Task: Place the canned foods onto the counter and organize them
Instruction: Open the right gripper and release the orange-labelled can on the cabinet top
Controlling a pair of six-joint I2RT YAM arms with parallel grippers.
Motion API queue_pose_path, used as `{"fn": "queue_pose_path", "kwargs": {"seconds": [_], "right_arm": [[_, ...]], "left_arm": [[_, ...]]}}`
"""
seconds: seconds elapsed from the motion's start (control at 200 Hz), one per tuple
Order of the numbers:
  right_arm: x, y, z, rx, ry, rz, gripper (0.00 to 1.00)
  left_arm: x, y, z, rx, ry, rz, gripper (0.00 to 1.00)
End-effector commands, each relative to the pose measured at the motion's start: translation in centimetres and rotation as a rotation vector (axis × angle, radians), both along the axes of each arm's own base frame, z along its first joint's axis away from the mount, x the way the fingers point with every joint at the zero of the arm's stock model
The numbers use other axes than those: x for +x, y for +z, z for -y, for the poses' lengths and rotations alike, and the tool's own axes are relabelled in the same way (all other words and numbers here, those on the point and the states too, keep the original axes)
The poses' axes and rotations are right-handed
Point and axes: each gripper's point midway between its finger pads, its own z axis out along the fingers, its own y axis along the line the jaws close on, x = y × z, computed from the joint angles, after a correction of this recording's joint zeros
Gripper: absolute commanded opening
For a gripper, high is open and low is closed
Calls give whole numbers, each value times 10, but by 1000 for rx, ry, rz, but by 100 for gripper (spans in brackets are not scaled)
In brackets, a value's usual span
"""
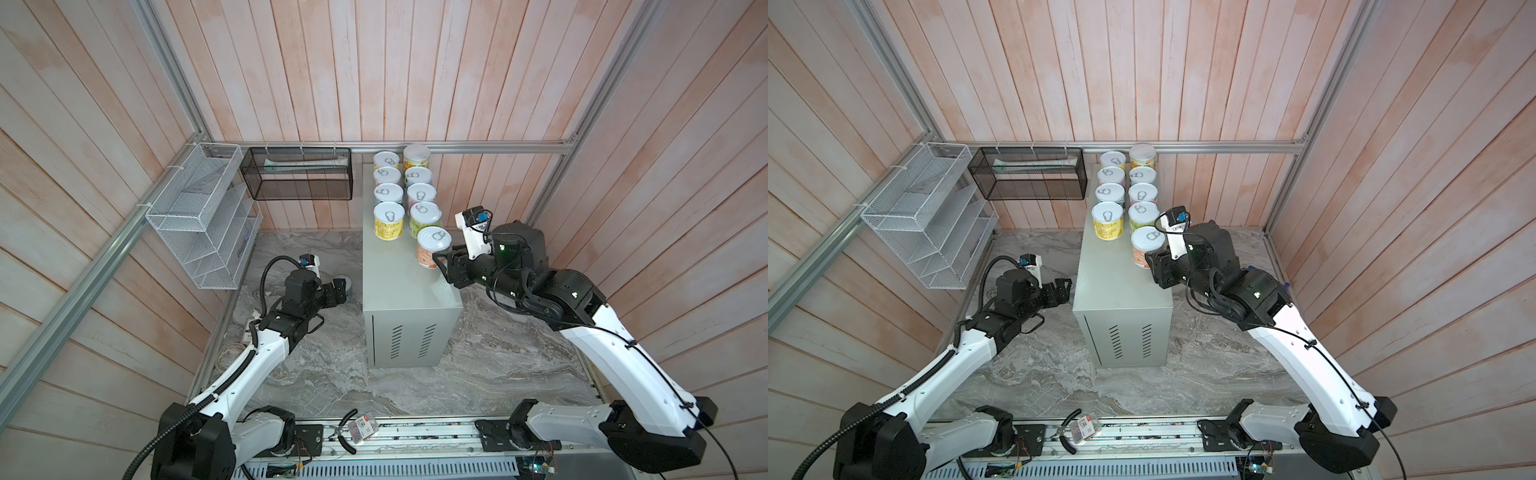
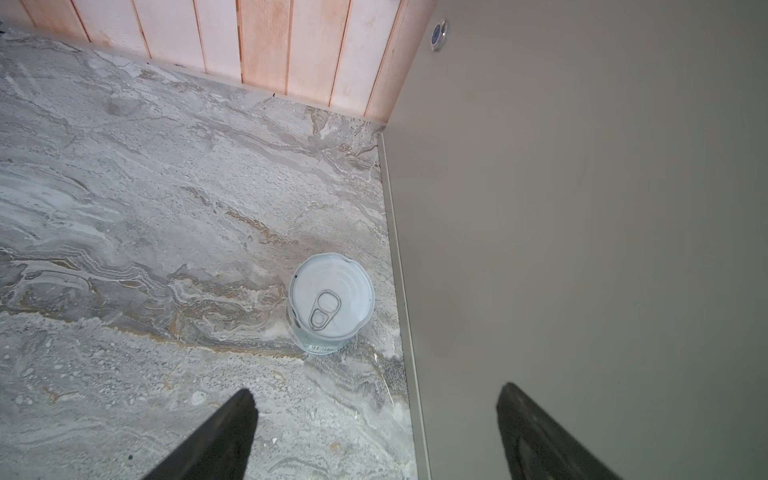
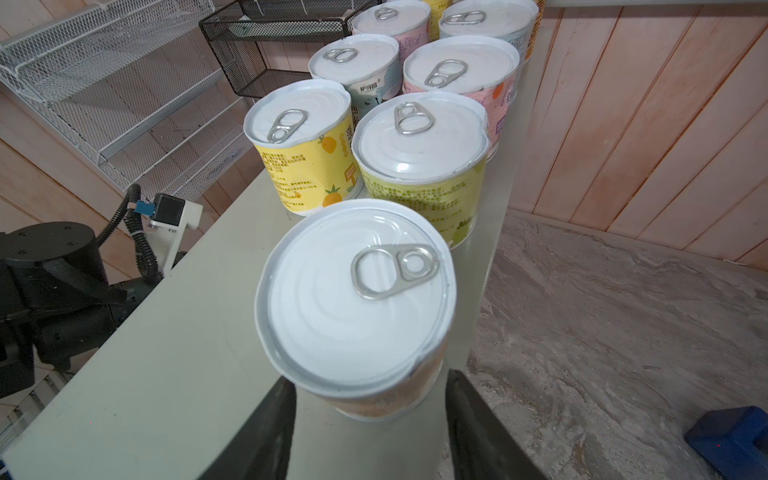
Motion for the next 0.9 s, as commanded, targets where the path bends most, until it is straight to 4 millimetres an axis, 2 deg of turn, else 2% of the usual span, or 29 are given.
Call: {"fn": "queue_pose_path", "kwargs": {"seconds": [0.0,0.895], "right_arm": [[5,-3,-7,0,22,7,56],[15,-4,-10,12,29,21,56]], "left_arm": [[3,1,0,4,-5,11,92],[5,0,0,10,-1,9,92]]}}
